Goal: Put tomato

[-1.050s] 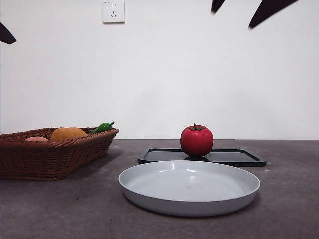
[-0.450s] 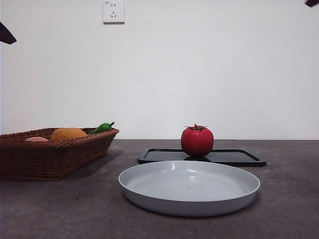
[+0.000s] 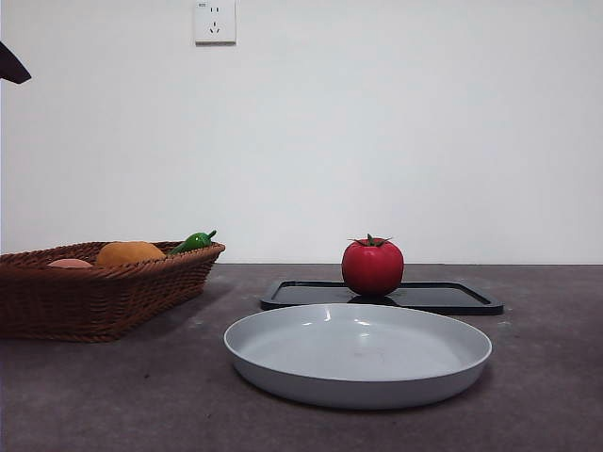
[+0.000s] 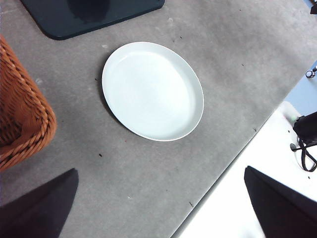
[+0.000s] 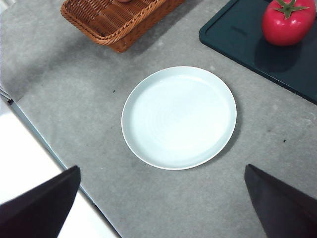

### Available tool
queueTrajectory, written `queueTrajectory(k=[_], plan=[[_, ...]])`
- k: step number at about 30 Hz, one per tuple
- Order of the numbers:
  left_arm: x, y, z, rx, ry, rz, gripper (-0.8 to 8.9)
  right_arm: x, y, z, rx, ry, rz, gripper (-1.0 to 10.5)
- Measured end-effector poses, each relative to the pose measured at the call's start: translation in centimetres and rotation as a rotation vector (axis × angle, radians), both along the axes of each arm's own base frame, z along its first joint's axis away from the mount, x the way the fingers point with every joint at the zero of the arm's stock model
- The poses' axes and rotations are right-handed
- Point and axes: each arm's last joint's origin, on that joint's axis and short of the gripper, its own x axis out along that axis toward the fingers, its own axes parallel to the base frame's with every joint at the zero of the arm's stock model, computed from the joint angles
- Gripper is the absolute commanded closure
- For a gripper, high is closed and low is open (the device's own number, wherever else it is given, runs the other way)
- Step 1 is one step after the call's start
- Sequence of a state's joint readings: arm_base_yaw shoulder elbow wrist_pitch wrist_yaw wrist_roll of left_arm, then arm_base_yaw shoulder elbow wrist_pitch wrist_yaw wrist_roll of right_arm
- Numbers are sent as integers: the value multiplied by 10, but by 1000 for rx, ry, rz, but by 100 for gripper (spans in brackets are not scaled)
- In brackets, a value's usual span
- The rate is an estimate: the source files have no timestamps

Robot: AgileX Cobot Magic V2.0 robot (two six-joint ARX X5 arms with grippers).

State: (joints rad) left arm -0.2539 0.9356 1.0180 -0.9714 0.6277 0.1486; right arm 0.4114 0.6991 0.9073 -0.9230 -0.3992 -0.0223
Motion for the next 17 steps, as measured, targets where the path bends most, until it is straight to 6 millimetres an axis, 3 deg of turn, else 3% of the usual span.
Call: queueTrajectory(k=[2,4,9,12,17], plan=[[0,0,0,0,0,0,261,0,0,0,0,0,0,414],[0,0,0,0,0,0,320,0,0,0,0,0,0,523],[0,0,0,0,-1,0,637,0,0,0,1,1,0,842],[0,0,0,0,0,0,808,0,0,0,1,1,0,938],[0,0,0,0,0,0,804,0,0,0,1,1,0,938]])
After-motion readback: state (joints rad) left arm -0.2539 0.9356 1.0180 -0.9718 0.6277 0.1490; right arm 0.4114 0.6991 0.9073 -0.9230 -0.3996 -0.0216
